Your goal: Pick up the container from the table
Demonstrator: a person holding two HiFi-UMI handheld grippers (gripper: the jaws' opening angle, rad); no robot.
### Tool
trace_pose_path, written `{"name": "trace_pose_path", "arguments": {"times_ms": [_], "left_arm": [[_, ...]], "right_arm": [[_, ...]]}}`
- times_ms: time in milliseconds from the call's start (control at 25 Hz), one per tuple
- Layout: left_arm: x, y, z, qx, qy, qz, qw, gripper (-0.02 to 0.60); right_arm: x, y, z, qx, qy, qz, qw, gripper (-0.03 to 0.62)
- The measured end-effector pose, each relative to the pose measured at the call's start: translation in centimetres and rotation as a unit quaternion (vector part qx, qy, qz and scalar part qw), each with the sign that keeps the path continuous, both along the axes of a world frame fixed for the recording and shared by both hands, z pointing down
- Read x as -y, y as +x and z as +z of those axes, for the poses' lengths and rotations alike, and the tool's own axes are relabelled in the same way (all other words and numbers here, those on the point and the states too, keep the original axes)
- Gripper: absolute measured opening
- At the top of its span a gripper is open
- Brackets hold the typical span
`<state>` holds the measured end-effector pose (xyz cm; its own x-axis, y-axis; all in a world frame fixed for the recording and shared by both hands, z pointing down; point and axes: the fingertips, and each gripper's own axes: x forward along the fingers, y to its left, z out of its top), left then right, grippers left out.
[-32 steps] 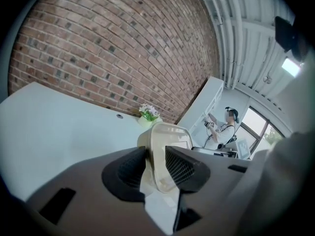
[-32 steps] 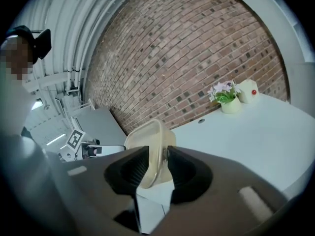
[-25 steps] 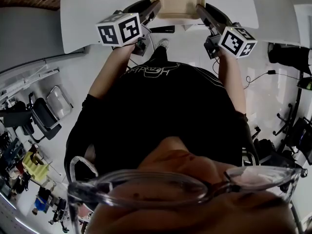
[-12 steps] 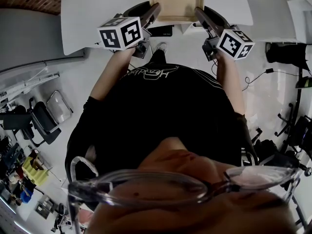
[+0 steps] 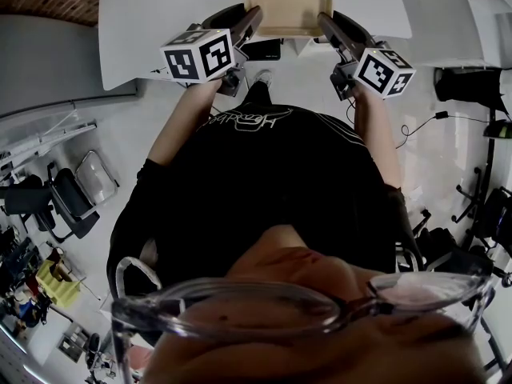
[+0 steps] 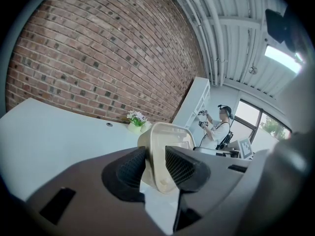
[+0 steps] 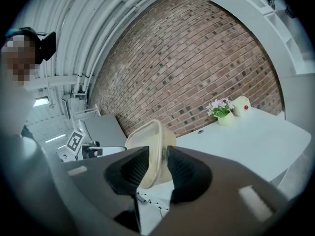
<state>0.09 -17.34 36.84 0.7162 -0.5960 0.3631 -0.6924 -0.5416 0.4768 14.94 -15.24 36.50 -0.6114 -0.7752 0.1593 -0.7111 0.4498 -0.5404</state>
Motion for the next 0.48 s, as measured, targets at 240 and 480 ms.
{"name": "trace_pose_path", "arguments": {"times_ms": [240, 480], "left_arm": [[-0.3, 0.1, -0.4, 0.004, 0.007, 0.0, 1.0, 0.129], [-1.8, 1.1, 0.2, 0.008, 0.006, 0.002, 1.0, 0.129]], "right_arm": [[-0.3, 0.0, -0.1, 0.0, 0.001, 0.001, 1.0, 0.121], [-1.9, 1.1, 0.2, 0.001, 0.003, 0.003, 1.0, 0.121]]}}
